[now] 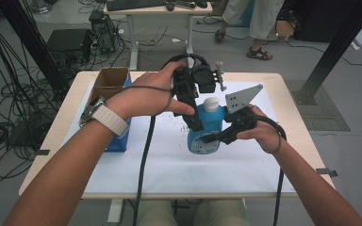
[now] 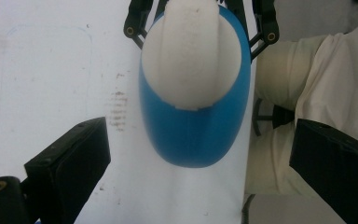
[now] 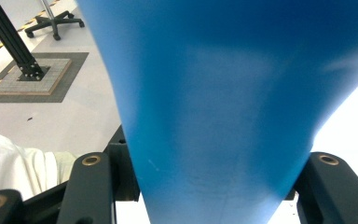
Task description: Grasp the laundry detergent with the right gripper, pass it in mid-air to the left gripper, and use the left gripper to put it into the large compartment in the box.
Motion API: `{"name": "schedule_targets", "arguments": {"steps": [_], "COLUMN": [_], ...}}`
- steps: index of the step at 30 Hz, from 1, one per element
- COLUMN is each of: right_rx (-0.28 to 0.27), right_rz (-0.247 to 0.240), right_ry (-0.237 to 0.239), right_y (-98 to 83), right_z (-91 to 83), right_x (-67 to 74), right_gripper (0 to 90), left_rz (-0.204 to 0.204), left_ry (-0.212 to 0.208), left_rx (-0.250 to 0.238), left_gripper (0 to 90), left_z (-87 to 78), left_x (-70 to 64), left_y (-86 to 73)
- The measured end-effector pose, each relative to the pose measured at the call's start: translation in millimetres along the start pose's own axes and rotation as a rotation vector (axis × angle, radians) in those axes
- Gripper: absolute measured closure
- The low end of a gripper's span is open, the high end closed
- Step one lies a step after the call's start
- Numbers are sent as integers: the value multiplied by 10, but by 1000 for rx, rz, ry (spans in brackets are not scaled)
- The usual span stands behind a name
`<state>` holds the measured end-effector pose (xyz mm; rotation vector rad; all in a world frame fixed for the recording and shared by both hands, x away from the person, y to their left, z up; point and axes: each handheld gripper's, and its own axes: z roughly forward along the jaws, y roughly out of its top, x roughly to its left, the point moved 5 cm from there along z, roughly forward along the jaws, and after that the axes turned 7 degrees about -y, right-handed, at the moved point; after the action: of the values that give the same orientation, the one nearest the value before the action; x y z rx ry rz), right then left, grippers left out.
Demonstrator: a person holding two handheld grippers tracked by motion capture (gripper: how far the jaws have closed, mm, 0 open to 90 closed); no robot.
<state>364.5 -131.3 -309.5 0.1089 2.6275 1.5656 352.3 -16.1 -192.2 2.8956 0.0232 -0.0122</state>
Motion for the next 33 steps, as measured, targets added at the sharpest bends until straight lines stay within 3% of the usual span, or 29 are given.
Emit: {"name": "schedule_targets", "arguments": {"steps": [33], "right_rx": [-3], "right_rz": [7], "right_ry": [-2], "right_y": [3], "right_z": [-7], "right_x": [-6], "right_gripper": [432], "left_rz": [-3], "left_ry": [1], "left_rx": [-2], "left_gripper": [55], "left_z": [-7], "left_x": [5], "left_y": [-8]}}
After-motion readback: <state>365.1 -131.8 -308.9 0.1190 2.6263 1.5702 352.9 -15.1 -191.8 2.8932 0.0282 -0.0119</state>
